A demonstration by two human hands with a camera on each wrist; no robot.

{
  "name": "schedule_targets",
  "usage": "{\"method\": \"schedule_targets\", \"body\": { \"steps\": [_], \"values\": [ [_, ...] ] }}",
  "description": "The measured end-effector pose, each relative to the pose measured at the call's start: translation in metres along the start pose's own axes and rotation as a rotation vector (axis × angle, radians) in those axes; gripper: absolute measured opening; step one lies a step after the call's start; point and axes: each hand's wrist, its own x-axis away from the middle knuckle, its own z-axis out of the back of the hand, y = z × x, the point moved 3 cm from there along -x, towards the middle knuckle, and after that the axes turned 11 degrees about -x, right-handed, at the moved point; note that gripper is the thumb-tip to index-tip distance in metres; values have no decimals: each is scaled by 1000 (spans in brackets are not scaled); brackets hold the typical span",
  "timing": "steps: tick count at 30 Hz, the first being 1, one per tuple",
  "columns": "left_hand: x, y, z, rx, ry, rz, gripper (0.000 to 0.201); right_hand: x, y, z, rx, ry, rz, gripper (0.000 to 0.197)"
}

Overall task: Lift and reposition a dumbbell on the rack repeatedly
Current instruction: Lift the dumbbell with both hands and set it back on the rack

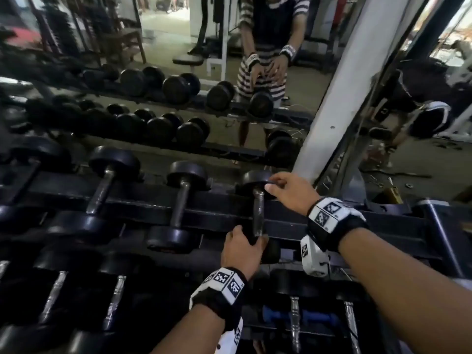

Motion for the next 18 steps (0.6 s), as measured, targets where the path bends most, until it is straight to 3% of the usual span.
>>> {"method": "schedule_targets", "body": {
  "steps": [5, 10, 13, 18],
  "values": [
    [-18, 1, -21, 67, 98, 123, 73, -64, 5, -7, 91, -167, 116, 48],
    [-16, -3, -50, 262, 343, 344, 71, -123, 33, -24, 57, -370, 167, 52],
    [-11, -2, -72, 449, 524, 490, 67, -144, 53, -31, -83, -509, 172, 45],
    [-12, 8, -100, 763, 667, 632, 71, -162, 67, -39, -295, -655, 207, 51]
  ]
}}
